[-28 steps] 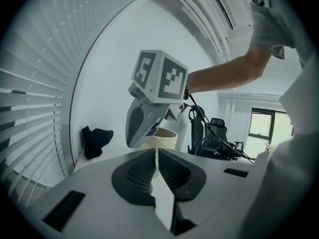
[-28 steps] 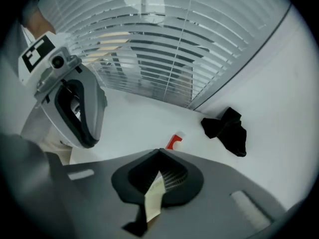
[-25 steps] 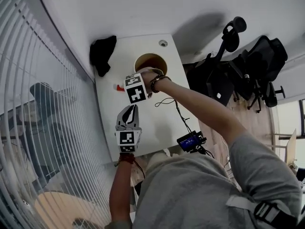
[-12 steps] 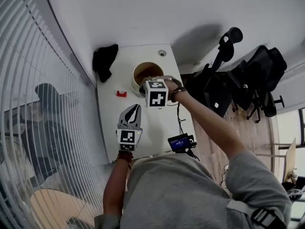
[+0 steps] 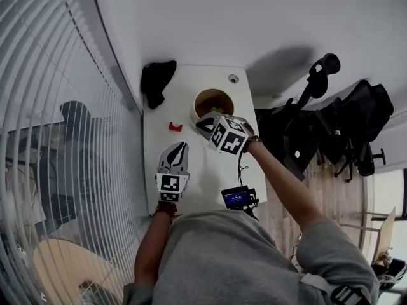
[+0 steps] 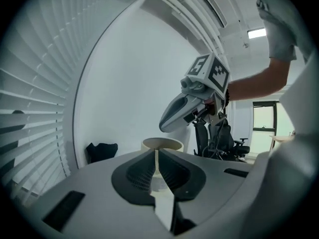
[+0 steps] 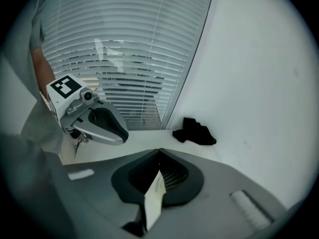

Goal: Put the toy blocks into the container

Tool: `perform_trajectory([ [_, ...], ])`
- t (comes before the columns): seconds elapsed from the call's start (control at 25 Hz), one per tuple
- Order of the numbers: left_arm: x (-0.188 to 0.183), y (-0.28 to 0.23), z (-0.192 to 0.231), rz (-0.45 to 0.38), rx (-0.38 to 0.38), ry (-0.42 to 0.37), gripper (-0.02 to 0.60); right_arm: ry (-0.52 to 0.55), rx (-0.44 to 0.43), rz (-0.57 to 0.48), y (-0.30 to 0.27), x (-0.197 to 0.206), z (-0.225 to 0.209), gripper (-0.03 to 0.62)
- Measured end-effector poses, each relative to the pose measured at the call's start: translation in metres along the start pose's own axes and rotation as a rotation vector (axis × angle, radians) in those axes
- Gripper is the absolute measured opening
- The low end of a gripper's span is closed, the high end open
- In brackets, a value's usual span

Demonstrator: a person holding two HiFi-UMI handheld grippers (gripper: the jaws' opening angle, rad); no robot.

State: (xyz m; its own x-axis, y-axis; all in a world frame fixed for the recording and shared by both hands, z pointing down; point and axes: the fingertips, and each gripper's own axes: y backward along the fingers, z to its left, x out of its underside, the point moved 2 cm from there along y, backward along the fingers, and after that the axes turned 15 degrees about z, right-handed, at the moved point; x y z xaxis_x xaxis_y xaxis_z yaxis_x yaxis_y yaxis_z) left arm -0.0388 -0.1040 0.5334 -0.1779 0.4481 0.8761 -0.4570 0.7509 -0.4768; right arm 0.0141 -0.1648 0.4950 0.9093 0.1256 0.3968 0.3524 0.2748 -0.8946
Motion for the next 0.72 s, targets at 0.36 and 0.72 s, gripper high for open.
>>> perform_trajectory([
  [0.36,0.034,-0.018,0.048,0.077,-0.126,0.034,0.096,-0.178,0.088,-0.171,-0.036,0.001,0.018,0.097],
  [0.72,0.054,-0.075,0.059,0.178,-0.161,0.026,0.213,-0.337,0.154,-0.227,0.009,0.049,0.021,0.091],
])
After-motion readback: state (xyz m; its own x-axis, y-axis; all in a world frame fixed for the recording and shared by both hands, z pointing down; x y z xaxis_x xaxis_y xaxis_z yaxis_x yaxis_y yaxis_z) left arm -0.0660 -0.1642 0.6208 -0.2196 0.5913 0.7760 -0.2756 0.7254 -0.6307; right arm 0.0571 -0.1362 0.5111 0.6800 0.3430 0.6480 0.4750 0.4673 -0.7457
